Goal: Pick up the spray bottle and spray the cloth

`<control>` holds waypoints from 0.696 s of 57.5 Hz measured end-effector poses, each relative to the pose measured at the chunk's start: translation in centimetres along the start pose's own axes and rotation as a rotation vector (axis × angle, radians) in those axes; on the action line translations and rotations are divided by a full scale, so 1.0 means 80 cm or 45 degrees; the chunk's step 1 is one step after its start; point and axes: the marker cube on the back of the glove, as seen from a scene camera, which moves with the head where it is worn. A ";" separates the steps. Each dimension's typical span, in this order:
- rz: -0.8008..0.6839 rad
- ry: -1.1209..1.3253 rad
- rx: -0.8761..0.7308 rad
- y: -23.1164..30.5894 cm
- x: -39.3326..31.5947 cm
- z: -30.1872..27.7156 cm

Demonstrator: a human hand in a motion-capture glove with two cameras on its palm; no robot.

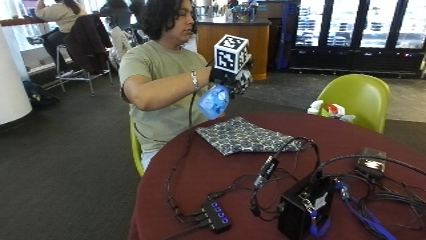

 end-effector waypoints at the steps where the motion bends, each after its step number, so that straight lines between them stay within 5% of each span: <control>1: -0.041 -0.040 0.039 0.000 -0.007 -0.006; 9: -0.268 -0.367 0.284 -0.014 -0.055 -0.022; 19: -0.491 -0.750 0.343 -0.050 -0.108 0.022; 40: -0.515 -1.094 0.521 -0.152 -0.118 0.081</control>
